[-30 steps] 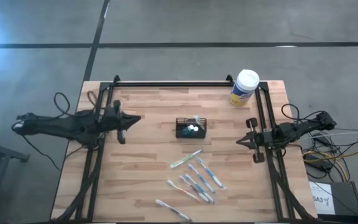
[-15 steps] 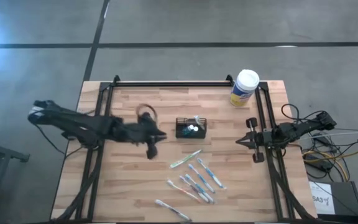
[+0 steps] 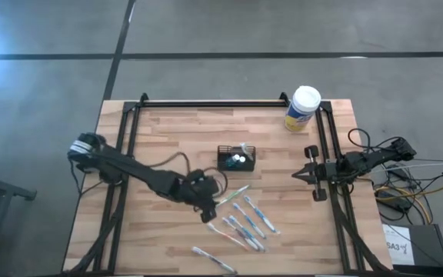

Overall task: Pick & Place toothbrushing station
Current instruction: Put the green toothbrush into the black wire organizer

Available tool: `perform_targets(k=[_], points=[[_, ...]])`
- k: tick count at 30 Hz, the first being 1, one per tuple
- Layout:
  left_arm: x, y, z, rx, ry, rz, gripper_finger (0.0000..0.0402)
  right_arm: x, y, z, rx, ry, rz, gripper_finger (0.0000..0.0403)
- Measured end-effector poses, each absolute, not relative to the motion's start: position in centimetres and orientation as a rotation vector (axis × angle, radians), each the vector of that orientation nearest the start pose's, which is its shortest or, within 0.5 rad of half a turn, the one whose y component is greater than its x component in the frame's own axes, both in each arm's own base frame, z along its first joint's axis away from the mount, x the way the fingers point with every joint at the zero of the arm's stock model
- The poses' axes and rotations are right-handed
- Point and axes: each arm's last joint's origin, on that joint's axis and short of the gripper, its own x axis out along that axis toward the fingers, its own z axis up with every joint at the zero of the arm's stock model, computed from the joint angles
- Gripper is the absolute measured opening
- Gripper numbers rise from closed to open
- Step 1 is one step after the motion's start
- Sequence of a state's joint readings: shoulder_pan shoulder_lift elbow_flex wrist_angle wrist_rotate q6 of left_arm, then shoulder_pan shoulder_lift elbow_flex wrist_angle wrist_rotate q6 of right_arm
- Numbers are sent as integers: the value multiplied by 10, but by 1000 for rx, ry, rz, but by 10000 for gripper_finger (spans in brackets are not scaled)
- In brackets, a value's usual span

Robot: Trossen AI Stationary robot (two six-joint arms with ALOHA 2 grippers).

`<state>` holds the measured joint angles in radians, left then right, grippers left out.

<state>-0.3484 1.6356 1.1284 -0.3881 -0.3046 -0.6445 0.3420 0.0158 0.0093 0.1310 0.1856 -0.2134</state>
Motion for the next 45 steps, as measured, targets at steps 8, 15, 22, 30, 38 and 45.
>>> perform_targets(k=[8, 15, 22, 30, 38, 45], points=[[337, -116, 182, -229, 918, 303, 229, 93, 27, 178, -177, -136, 143, 8], [340, -118, 164, -179, 976, 285, 229, 93, 27, 178, -181, -137, 142, 8], [344, -120, 158, -200, 983, 252, 229, 93, 27, 179, -205, -145, 140, 8], [349, -122, 143, -205, 1001, 241, 214, 93, 27, 179, -200, -148, 140, 8], [350, -123, 140, -161, 1015, 212, 147, 93, 27, 180, -199, -156, 138, 8], [338, -123, 154, -115, 1059, 157, 19, 93, 27, 180, -185, -154, 140, 8]])
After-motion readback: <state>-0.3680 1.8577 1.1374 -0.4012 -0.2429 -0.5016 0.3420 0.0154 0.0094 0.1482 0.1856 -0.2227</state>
